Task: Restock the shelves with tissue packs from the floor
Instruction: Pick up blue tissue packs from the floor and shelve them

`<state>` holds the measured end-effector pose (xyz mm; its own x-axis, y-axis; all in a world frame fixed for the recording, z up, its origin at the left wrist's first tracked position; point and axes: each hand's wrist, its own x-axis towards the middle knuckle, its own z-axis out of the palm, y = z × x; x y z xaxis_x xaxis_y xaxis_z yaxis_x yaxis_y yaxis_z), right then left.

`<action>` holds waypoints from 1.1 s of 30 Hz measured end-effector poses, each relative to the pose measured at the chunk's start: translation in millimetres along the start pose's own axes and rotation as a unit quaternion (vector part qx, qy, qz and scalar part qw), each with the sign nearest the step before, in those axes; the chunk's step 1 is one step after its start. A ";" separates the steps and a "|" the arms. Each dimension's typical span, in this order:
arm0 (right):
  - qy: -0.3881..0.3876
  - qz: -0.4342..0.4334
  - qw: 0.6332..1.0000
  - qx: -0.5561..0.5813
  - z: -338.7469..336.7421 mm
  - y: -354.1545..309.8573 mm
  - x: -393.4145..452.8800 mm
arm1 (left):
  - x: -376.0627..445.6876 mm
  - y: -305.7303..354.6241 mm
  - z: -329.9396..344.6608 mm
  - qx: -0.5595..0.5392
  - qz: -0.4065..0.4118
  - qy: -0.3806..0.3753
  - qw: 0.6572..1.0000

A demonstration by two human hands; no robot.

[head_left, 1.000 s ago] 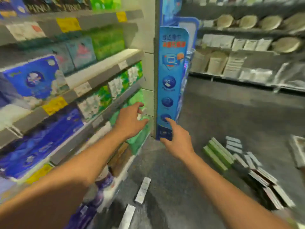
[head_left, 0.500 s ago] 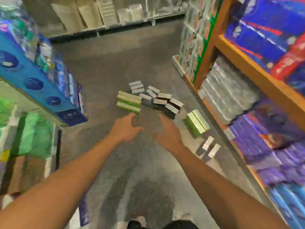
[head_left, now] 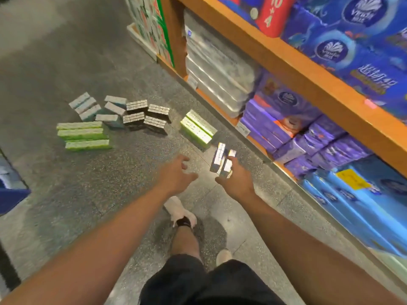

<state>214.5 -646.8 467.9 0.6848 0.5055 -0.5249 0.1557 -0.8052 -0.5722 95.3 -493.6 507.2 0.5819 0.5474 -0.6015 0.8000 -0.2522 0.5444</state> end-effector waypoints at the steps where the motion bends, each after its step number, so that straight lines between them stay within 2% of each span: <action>1: 0.006 0.013 1.000 0.011 2.3 2.2 16.5 | 18.4 2.3 5.1 -0.008 0.002 -0.001 1.000; 6: 0.052 0.072 0.996 0.032 26.7 21.1 122.0 | 140.0 1.3 37.2 -0.010 0.010 -0.018 1.000; 9: 0.068 0.108 0.990 0.058 66.7 50.4 198.4 | 229.6 -20.4 70.0 0.020 0.004 -0.024 1.000; 15: 0.006 0.172 0.985 0.031 182.0 140.7 346.5 | 375.4 -92.4 161.3 0.047 -0.036 -0.064 0.996; 18: -0.012 0.181 0.983 -0.031 239.7 187.7 421.5 | 431.0 -138.8 217.5 0.020 -0.071 -0.072 0.995; 21: -0.010 0.187 0.980 -0.070 288.2 222.6 476.5 | 463.3 -175.9 258.2 -0.035 -0.106 -0.039 0.993; 24: 0.001 0.197 0.976 -0.088 319.4 240.6 504.5 | 475.9 -204.1 273.9 -0.094 -0.125 -0.016 0.988; 27: 0.031 0.199 0.974 -0.104 328.3 244.0 507.3 | 474.4 -223.7 265.9 -0.094 -0.124 -0.012 0.988; 30: 0.050 0.189 0.979 -0.059 305.5 226.9 487.2 | 463.2 -220.6 239.1 -0.074 -0.112 -0.012 0.991; 33: 0.055 0.179 0.982 0.012 252.5 187.4 450.2 | 451.4 -183.7 197.0 -0.052 -0.071 -0.023 0.996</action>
<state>372.2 -491.8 -34.8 0.7659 0.1527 -0.6245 -0.1252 -0.9174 -0.3778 239.8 -357.4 20.5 0.4720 0.5332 -0.7021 0.8566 -0.0889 0.5083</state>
